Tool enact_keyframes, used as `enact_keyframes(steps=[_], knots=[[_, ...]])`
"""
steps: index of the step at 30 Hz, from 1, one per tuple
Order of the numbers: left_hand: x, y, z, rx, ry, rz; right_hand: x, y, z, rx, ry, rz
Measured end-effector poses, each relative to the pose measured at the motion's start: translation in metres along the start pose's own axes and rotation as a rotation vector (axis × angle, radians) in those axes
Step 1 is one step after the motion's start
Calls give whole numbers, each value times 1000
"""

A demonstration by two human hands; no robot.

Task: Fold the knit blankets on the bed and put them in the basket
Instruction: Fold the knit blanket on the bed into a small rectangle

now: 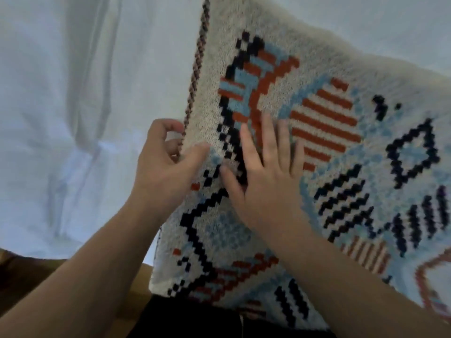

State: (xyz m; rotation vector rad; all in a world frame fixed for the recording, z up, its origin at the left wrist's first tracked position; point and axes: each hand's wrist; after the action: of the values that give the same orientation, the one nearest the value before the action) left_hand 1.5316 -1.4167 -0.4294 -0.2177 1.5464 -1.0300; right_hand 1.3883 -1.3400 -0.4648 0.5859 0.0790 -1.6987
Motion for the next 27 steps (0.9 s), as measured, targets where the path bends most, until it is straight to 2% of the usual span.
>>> enact_keyframes(steps=[3,7,10,12,17,21,25,27], knots=[[-27,27,-3,33,18,-27,-32,0,-26,-56,85,-4],[-36,44,-2,72,13,-56,-26,4,-29,-66,128,-30],[-31,45,2,49,58,-3,-26,6,-29,-86,181,-50],[-27,44,6,44,80,-4,-27,9,-29,-81,187,-46],[-21,52,22,-33,-8,37,-40,28,-33,-48,226,-4],[-21,51,24,-101,15,58,-52,42,-39,-19,211,-30],[-26,57,24,-118,46,31,-97,62,-58,22,202,-45],[-39,69,23,-101,68,101,-126,72,-72,28,226,-45]])
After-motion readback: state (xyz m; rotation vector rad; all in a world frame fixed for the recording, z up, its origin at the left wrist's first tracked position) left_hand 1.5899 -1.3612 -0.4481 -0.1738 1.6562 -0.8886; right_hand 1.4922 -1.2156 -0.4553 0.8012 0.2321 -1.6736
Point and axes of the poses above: each hand's wrist, its own x-axis towards the middle knuckle, its own z-axis out of the back of the hand, y = z × x, and after that the axes turned 15 degrees about y, right-handed
